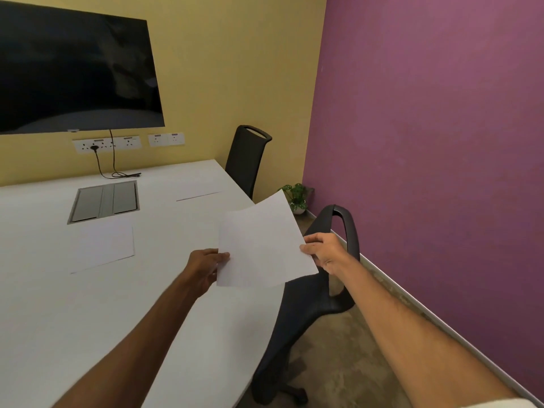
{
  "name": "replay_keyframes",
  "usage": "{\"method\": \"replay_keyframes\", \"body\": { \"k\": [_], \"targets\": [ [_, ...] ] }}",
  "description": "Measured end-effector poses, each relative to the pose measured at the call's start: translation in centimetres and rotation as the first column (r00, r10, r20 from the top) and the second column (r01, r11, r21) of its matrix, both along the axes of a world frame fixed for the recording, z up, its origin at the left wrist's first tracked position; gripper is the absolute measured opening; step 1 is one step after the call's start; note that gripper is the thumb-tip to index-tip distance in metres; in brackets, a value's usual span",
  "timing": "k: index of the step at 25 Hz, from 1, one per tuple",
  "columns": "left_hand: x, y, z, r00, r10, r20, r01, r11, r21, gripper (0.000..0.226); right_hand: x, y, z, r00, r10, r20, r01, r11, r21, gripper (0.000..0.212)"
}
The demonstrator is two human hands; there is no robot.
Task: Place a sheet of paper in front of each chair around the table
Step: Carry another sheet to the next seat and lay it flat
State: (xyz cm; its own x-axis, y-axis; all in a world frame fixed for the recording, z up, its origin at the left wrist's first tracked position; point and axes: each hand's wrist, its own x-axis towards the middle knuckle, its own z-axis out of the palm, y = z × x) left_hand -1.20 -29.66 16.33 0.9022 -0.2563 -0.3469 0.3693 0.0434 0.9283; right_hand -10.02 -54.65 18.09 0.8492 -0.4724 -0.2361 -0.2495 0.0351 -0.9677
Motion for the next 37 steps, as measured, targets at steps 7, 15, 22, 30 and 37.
{"method": "replay_keyframes", "body": {
  "k": [7, 15, 22, 30, 37],
  "targets": [
    [6.1, -4.6, -2.1, 0.982, 0.182, -0.053, -0.184, 0.982, -0.049, 0.019, 10.2, -5.2, -0.7, 0.988, 0.125, -0.092, -0.129, 0.991, -0.034, 0.019],
    [9.3, -5.0, -4.1, 0.906, 0.409, -0.111, -0.413, 0.910, -0.019, 0.016, 21.0, -5.6, -3.0, 0.924, 0.335, -0.183, -0.350, 0.935, -0.054, 0.023],
    [9.4, -6.3, -6.9, 0.717, 0.677, -0.165, -0.681, 0.731, 0.037, 0.019, 28.7, -4.7, -5.7, 0.753, 0.622, -0.215, -0.639, 0.769, -0.015, 0.022],
    [6.8, -8.6, -8.8, 0.464, 0.874, -0.144, -0.856, 0.484, 0.179, 0.015, 32.2, -2.7, -10.0, 0.494, 0.831, -0.258, -0.853, 0.520, 0.045, 0.021],
    [6.9, -6.7, -13.0, 0.357, 0.926, -0.126, -0.863, 0.378, 0.336, 0.021, 33.3, 1.1, -14.9, 0.419, 0.865, -0.278, -0.903, 0.429, -0.025, 0.020]
  ]
}}
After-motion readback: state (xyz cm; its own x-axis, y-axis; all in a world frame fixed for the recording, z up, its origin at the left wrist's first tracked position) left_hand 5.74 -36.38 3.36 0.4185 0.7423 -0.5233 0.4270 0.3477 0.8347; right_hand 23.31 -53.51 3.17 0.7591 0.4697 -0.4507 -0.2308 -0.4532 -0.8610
